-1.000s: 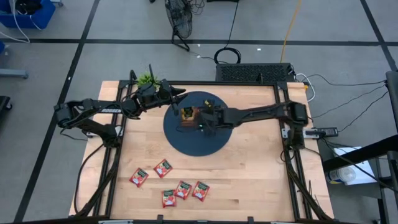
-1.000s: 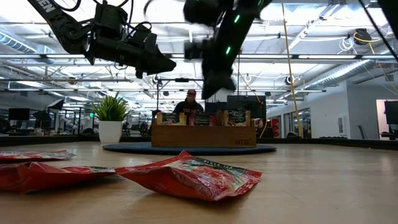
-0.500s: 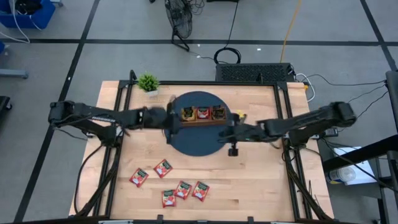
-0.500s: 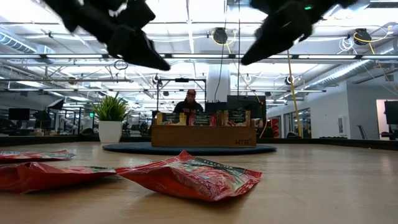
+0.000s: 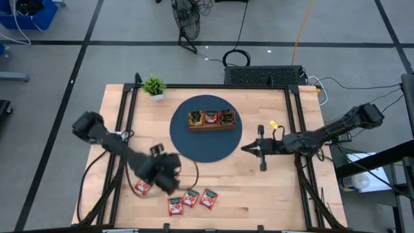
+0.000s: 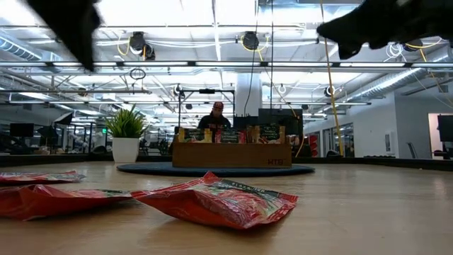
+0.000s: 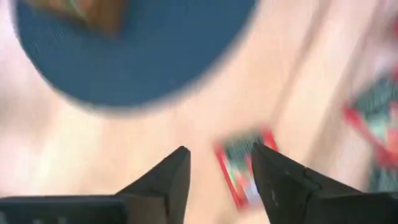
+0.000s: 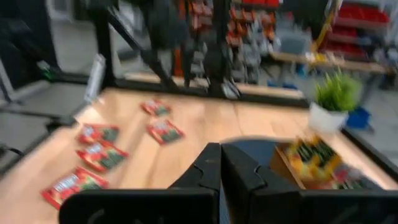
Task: Pick & Place Tea
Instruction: Put the red tea bag into the middle section of the wooden organizer
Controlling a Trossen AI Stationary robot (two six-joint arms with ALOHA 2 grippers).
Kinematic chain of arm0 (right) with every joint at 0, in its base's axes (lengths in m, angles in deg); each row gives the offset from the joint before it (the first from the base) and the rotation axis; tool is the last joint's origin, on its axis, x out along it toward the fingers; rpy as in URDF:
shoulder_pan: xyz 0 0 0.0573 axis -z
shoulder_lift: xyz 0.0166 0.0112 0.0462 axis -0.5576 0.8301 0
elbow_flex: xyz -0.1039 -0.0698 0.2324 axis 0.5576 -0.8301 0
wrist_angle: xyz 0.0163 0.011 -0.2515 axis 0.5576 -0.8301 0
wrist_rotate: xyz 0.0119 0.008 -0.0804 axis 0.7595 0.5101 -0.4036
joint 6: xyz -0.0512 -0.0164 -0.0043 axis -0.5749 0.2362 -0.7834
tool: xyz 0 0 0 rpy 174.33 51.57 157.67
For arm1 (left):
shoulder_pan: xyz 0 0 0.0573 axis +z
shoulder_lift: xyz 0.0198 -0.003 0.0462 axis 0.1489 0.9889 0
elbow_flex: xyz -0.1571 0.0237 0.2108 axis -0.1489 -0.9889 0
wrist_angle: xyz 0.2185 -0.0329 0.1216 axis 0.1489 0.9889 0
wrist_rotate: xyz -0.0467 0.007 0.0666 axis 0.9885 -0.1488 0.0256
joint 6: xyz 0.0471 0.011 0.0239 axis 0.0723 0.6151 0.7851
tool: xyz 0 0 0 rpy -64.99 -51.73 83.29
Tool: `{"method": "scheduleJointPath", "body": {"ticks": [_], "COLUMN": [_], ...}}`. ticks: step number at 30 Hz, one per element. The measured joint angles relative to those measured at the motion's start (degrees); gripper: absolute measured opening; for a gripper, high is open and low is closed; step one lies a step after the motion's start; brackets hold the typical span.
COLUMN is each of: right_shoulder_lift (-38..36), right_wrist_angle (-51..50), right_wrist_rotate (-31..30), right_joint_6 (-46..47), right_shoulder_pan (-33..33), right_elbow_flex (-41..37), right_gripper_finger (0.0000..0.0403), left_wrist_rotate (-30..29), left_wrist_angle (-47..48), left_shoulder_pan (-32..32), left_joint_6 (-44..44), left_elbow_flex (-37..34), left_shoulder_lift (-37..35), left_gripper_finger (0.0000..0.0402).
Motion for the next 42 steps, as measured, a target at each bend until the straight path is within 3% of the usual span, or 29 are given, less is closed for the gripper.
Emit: {"method": "scheduleJointPath", "body": {"ticks": [5, 10, 14, 19, 23, 28, 34, 37, 42], "right_shoulder_lift": [-1.62, -2.06, -2.04, -2.04, -2.05, -2.04, -2.04, -2.04, -2.04], "right_wrist_angle": [5.57, 9.4, 12.18, 14.35, 16.65, 17.27, 17.22, 16.6, 15.44], "right_wrist_rotate": [0.0, 0.01, 0.2, 0.2, 0.2, 0.18, 0.14, 0.11, 0.01], "right_joint_6": [-1.45, -5.65, -9.37, -13.66, -16.86, -18.76, -19.05, -18.8, -15.35], "right_shoulder_pan": [-2.48, -4.1, -4.41, -4.41, -4.41, -4.34, -4.34, -4.34, -4.34], "right_elbow_flex": [-3.24, -3.3, -3.28, -3.28, -3.25, -3.24, -3.2, -3.19, -3.19], "right_gripper_finger": [0.0, 0.0, 0.0, 0.0, 0.0, 0.0, 0.0, 0.0, 0.0], "left_wrist_rotate": [15.25, 27.58, 28.26, 30.41, 31.82, 33.06, 36.03, 31.76, 17.13], "left_wrist_angle": [10.85, 8.64, 6.89, 10.11, 3.45, -5.81, -7.09, -9.96, -17.36], "left_shoulder_pan": [-3.99, -7.4, -11.0, -14.88, -17.44, -18.11, -17.02, -16.32, -14.26], "left_joint_6": [-17.65, -28.94, -37.59, -58.52, -69.18, -70.07, -70.76, -66.84, -55.2], "left_elbow_flex": [1.28, -0.48, -0.81, -2.79, -5.75, -12.31, -17.73, -18.24, -18.17], "left_shoulder_lift": [6.51, 8.04, 7.99, 8.01, 7.99, 7.96, 7.96, 7.89, 7.7], "left_gripper_finger": [0.0195, 0.0206, 0.0207, 0.0207, 0.0207, 0.0207, 0.0207, 0.0207, 0.0207]}}
